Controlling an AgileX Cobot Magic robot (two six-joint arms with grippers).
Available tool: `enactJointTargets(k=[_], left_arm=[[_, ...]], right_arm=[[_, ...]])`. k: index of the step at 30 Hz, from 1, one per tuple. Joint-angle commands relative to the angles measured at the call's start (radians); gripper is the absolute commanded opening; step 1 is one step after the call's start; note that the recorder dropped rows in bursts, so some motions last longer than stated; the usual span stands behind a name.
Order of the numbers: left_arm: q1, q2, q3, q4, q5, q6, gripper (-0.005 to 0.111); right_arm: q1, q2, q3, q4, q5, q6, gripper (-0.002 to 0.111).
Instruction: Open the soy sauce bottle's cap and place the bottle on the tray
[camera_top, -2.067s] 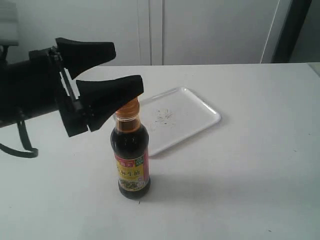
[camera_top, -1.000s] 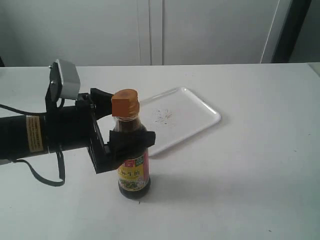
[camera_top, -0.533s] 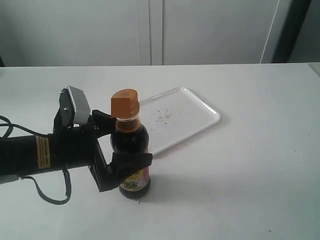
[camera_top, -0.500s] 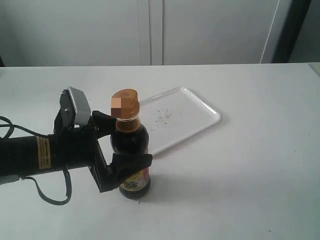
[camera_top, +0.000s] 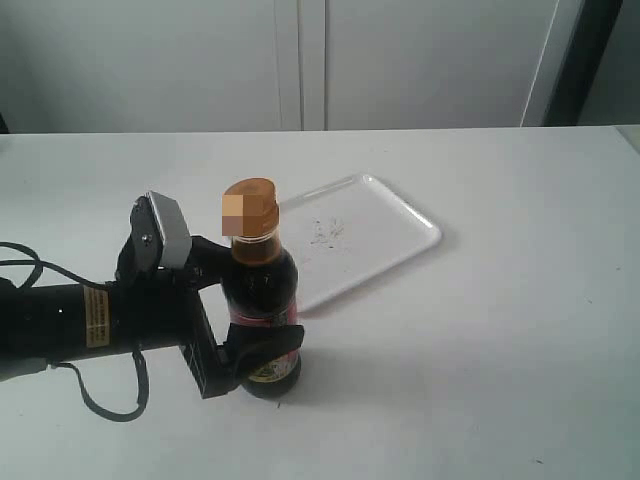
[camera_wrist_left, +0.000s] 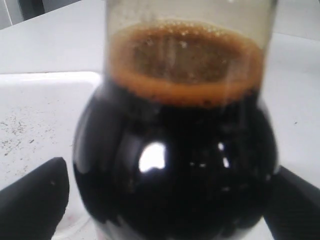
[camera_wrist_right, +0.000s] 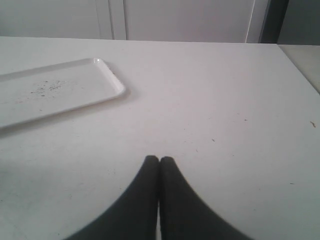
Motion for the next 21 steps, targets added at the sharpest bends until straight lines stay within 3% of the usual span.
enactJointTargets(k=[1,3,7,9,21], left_arm=[[-0.004,-0.001,0.009,-0.003,-0.010,0.011,0.080],[-0.004,-0.001,0.009,-0.003,-0.010,0.011,0.063],[-0.004,-0.001,0.009,0.012,-0.010,0.011,0.016],[-0.004,-0.001,0.009,0.012,-0.010,0.022,0.000],[-0.004,-0.001,0.009,0.037,-0.010,0.038,0.000]], right_arm=[[-0.004,-0.006,0.002,0.000,-0.009,0.002,0.000],[-0.004,-0.006,0.002,0.000,-0.009,0.002,0.000],[-0.004,-0.006,0.002,0.000,-0.009,0.002,0.000],[-0.004,-0.006,0.002,0.000,-0.009,0.002,0.000],[-0.004,-0.006,0.002,0.000,-0.009,0.002,0.000]])
